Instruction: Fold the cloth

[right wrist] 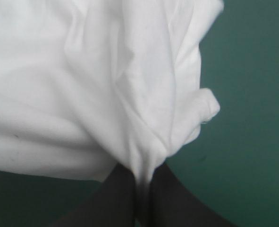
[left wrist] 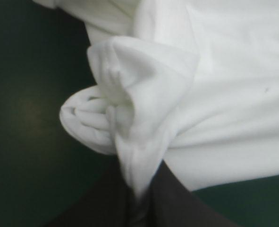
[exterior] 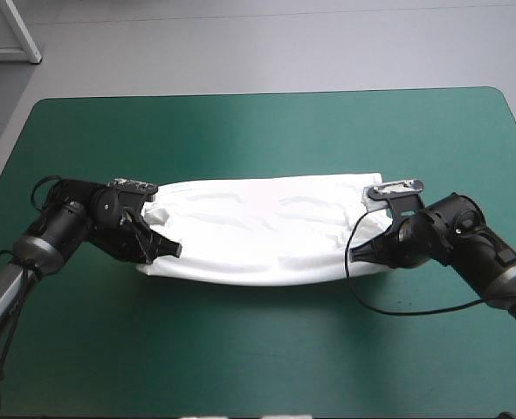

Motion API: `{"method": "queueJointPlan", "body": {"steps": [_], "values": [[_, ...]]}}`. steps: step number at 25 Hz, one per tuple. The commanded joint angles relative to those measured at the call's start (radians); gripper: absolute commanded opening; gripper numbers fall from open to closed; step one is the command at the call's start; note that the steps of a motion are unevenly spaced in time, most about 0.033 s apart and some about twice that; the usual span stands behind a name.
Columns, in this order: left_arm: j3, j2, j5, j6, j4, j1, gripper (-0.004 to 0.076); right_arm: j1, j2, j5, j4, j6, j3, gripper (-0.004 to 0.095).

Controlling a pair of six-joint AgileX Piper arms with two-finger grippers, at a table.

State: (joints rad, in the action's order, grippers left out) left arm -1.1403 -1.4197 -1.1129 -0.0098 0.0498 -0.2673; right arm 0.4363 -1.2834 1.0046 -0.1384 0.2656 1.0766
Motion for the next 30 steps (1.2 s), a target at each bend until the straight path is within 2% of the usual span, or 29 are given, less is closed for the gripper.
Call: {"method": "queueJointPlan", "body": {"steps": [1, 6, 14, 22, 24, 25, 26, 27, 28, 29, 30], "values": [[-0.141, -0.043, 0.0, -0.008, -0.035, 0.008, -0.0009, 0.0, -0.042, -0.09, -0.097, -0.017, 0.115, -0.0019], [-0.344, -0.176, 0.008, -0.008, 0.009, 0.095, -0.0009, -0.025, -0.193, -0.124, -0.221, 0.0, 0.268, -0.0019], [-0.585, -0.348, 0.038, 0.01, 0.064, 0.177, -0.0009, -0.124, -0.414, -0.24, -0.169, -0.011, 0.477, -0.0019], [-0.603, -0.499, 0.172, 0.01, 0.054, 0.177, -0.0008, -0.128, -0.581, -0.323, -0.125, -0.013, 0.556, -0.0005], [-0.603, -0.536, 0.193, 0.01, 0.065, 0.177, 0.0042, -0.133, -0.601, -0.338, -0.069, -0.02, 0.556, 0.0096], [-0.603, -0.546, 0.183, 0.004, 0.067, 0.177, 0.0147, -0.139, -0.603, -0.339, -0.037, -0.019, 0.556, 0.0238], [-0.603, -0.546, 0.181, 0.01, 0.067, 0.177, 0.02, -0.141, -0.598, -0.339, -0.033, -0.019, 0.556, 0.0331], [-0.603, -0.539, 0.176, 0.01, 0.051, 0.177, 0.0345, -0.143, -0.581, -0.336, -0.043, -0.012, 0.556, 0.0528], [-0.607, -0.533, 0.168, 0.01, 0.043, 0.177, 0.0413, -0.143, -0.57, -0.334, -0.049, -0.012, 0.558, 0.0597], [-0.621, -0.518, 0.148, 0.01, 0.01, 0.177, 0.0505, -0.143, -0.538, -0.329, -0.063, -0.012, 0.566, 0.0716], [-0.648, -0.502, 0.129, 0.01, -0.013, 0.177, 0.0522, -0.143, -0.503, -0.327, -0.078, -0.012, 0.575, 0.0746]]}}
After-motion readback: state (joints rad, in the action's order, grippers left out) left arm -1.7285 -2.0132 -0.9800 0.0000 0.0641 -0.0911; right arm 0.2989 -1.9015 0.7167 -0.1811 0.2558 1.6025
